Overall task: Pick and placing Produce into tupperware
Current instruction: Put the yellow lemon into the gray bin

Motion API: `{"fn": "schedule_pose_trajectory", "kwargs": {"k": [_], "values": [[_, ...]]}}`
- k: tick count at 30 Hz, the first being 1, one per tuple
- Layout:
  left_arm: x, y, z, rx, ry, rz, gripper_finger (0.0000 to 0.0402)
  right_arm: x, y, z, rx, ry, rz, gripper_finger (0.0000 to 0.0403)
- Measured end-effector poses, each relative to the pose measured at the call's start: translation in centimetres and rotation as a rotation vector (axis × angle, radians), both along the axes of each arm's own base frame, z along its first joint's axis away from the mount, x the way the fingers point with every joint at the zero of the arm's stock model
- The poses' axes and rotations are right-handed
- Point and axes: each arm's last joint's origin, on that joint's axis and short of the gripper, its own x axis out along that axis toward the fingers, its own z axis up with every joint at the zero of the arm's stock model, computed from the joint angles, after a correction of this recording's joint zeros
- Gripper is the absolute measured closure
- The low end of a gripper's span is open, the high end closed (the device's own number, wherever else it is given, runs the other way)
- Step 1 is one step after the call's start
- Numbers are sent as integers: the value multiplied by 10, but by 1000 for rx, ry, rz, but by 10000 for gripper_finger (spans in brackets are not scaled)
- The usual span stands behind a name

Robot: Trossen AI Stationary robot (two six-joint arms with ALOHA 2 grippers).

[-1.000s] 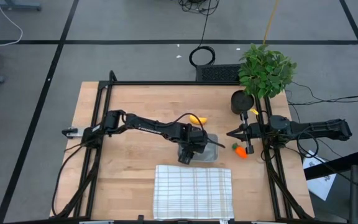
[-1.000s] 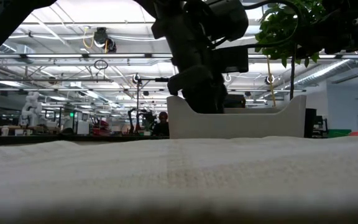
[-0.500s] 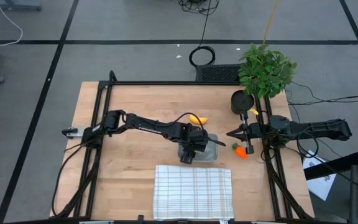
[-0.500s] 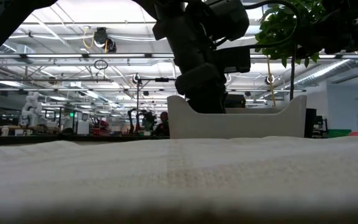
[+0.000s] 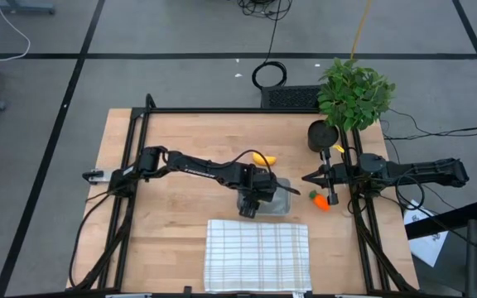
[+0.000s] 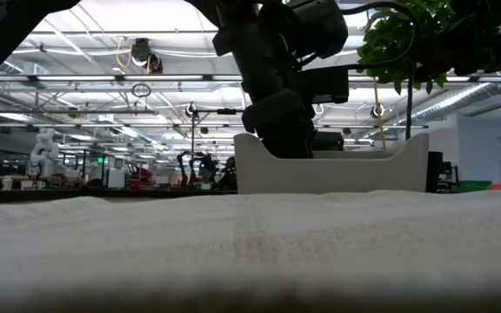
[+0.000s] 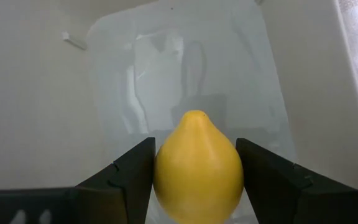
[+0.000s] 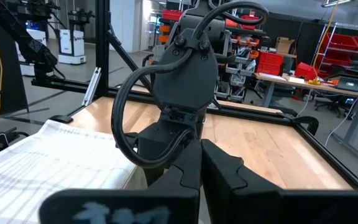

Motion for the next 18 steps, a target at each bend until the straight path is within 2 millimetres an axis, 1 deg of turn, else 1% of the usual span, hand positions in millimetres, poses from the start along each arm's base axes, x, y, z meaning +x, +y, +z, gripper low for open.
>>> {"fn": "schedule_pose_trajectory", "kwargs": {"k": [7,18], "values": [[0,0,0,0,0,1,185,0,0,0,0,1,0,403],[0,0,0,0,2,1,142,0,0,0,0,1,0,403]]}}
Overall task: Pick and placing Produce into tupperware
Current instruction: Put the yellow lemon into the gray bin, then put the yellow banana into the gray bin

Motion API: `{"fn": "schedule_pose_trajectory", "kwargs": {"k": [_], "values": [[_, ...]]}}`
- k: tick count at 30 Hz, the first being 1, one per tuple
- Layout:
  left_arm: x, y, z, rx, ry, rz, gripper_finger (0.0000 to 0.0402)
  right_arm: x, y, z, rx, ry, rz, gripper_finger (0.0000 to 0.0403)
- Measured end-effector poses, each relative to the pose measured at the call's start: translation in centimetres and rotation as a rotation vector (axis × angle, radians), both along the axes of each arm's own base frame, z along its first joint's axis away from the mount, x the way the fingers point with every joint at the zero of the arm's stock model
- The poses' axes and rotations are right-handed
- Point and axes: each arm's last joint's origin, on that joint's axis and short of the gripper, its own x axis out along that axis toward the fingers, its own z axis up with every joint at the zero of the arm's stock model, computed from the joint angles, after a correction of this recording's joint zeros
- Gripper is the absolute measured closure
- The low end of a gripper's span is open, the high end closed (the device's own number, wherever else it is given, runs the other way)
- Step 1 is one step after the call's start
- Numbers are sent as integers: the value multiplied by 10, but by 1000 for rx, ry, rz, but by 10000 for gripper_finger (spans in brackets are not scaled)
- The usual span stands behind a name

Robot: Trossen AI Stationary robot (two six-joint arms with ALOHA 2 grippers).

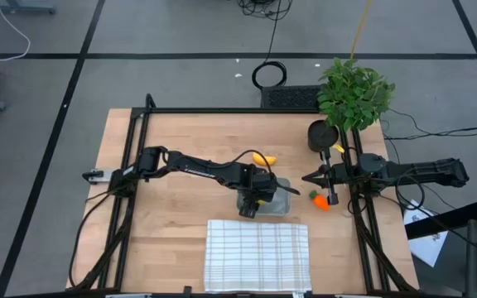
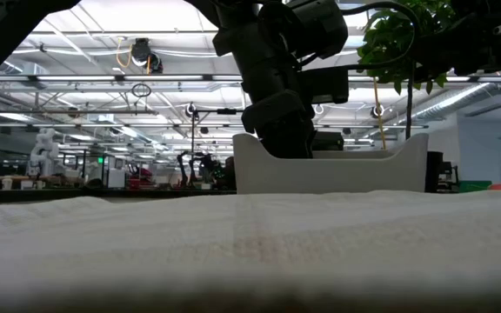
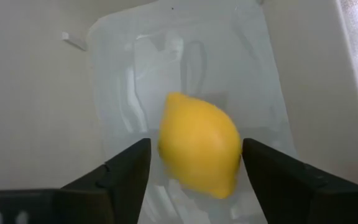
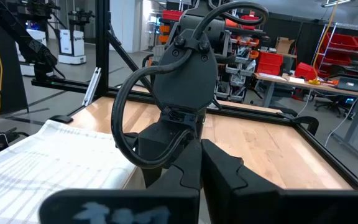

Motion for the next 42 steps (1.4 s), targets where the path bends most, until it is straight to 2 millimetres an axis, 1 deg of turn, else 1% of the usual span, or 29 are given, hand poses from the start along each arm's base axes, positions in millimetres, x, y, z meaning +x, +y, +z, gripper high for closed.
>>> {"fn": "schedule_pose_trajectory", "kwargs": {"k": [6,10,16,25,28,30,32,42], "values": [[0,0,0,6,-1,-14,138,0,0,0,0,0,0,403],[1,-5,2,23,-5,-35,138,0,0,0,0,0,0,403],[3,-10,14,61,-13,-46,133,0,0,0,0,0,0,403],[4,-8,42,125,15,-20,133,0,0,0,0,0,0,403],[5,-8,49,120,9,-9,141,0,0,0,0,0,0,403],[5,-8,50,123,6,-13,159,0,0,0,0,0,0,403],[4,-7,50,133,12,-15,185,0,0,0,0,0,1,403],[3,-7,50,145,24,-19,363,0,0,0,0,0,0,403]]}}
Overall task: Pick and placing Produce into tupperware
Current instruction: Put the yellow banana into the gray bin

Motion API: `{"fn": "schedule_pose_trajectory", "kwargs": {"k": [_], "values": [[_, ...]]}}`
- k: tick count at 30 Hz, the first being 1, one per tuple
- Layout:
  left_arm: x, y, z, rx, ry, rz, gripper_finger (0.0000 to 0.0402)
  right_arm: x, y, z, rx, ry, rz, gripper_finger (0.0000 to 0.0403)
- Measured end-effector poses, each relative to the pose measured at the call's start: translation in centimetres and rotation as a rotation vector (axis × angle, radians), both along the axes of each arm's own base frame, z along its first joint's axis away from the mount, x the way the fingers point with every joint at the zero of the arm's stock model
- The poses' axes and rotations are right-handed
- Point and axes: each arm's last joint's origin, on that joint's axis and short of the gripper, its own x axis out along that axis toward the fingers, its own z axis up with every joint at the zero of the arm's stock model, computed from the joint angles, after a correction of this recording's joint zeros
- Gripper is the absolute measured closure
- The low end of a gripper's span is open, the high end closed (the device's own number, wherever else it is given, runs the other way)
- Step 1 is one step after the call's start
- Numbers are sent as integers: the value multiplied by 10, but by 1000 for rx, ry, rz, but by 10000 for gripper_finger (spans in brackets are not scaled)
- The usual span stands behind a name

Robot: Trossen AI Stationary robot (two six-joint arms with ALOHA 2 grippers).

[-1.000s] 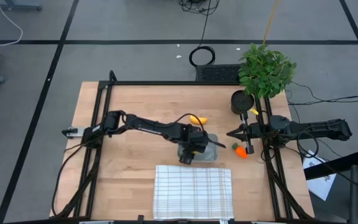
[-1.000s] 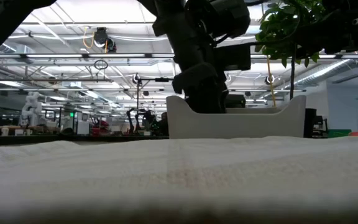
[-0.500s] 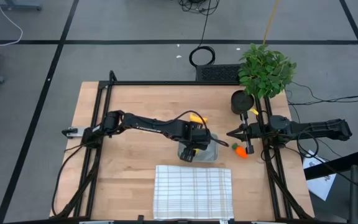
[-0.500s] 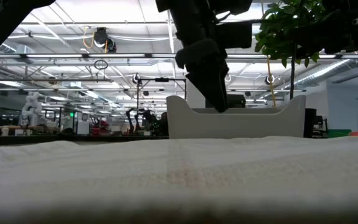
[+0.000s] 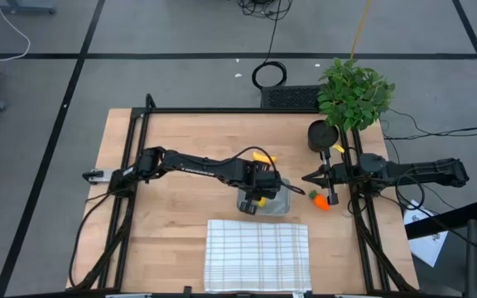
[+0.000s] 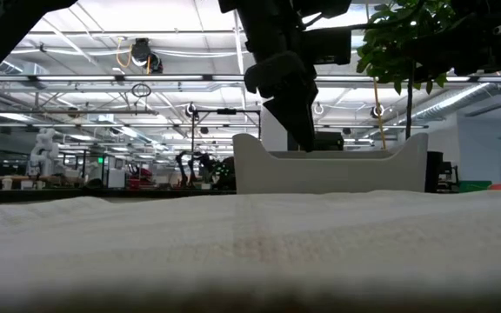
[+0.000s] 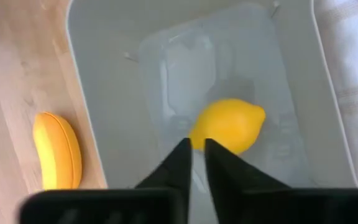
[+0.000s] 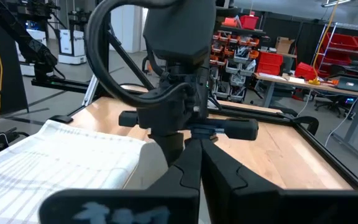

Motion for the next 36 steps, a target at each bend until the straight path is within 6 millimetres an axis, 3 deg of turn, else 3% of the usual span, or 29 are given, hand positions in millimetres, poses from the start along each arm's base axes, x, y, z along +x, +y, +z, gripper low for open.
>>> {"fn": "schedule_pose_trajectory", "kwargs": {"k": [3,11,17,25,30,36], "values": [[-1,0,0,0,6,1,395,0,0,0,0,0,0,403],[-1,1,-1,13,17,-9,386,0,0,0,0,0,0,403],[-12,5,8,152,73,18,397,0,0,0,3,0,0,403],[-39,23,67,182,-3,81,400,0,0,0,4,4,1,403],[-63,34,112,181,-96,109,400,0,0,0,3,5,1,403],[-95,39,151,170,-201,134,401,1,0,0,4,3,1,403]]}}
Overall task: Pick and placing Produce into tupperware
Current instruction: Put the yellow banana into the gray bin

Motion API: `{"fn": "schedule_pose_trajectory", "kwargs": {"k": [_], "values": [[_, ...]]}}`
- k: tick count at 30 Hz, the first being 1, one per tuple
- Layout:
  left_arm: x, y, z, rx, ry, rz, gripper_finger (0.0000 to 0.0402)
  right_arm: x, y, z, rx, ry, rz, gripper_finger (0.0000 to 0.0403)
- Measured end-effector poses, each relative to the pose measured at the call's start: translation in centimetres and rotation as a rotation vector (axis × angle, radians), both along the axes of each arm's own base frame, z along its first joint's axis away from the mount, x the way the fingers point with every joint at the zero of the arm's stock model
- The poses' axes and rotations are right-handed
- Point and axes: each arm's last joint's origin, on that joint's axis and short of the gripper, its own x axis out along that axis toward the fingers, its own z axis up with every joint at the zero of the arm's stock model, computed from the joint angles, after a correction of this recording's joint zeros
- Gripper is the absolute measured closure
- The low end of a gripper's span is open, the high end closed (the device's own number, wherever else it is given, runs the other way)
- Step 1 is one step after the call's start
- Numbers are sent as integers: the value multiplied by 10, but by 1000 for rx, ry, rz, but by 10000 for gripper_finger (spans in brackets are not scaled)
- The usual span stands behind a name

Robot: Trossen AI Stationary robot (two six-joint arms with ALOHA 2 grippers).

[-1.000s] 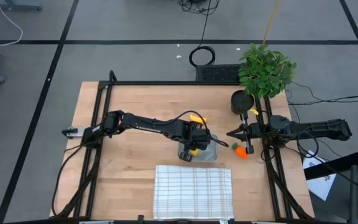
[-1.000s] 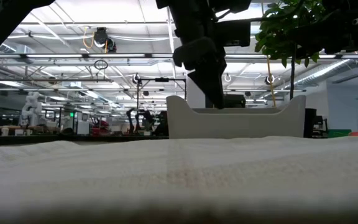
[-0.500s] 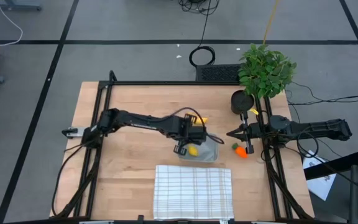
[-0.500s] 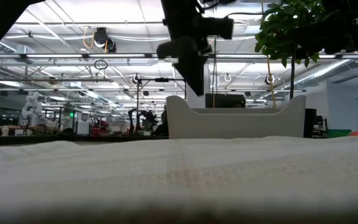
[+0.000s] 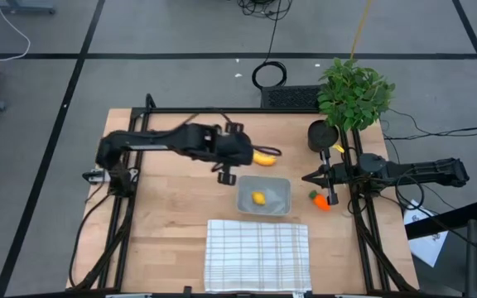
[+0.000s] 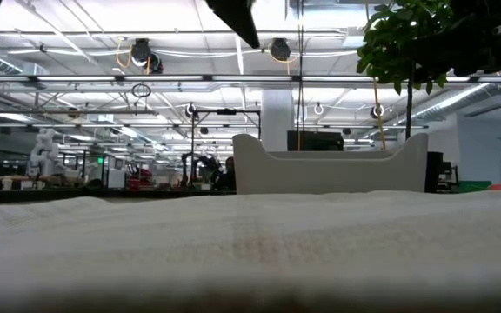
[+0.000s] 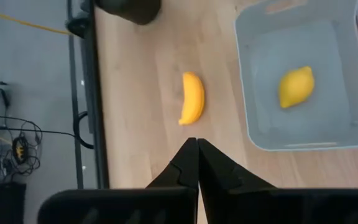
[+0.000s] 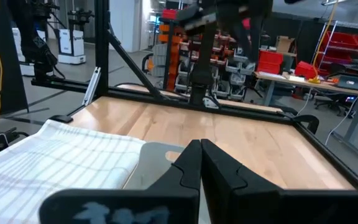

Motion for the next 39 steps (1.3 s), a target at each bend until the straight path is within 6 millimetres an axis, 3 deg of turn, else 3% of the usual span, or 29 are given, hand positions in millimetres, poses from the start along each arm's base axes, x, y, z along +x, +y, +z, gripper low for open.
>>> {"fn": "schedule_pose_trajectory", "kwargs": {"k": [6,10,18,26,31,39], "values": [[-47,6,22,-42,-120,67,401,0,0,0,18,3,0,403],[-73,4,19,-89,-262,62,401,0,0,1,23,-6,0,403],[-104,-2,-21,-223,-450,-7,401,0,0,1,60,-8,-1,403],[-127,13,-73,-278,-689,-3,401,0,0,2,96,-11,-1,403],[-137,34,-113,-247,-689,46,401,1,0,0,73,9,-1,403],[-154,38,-137,-289,-713,-9,401,4,0,-5,77,61,-4,403]]}}
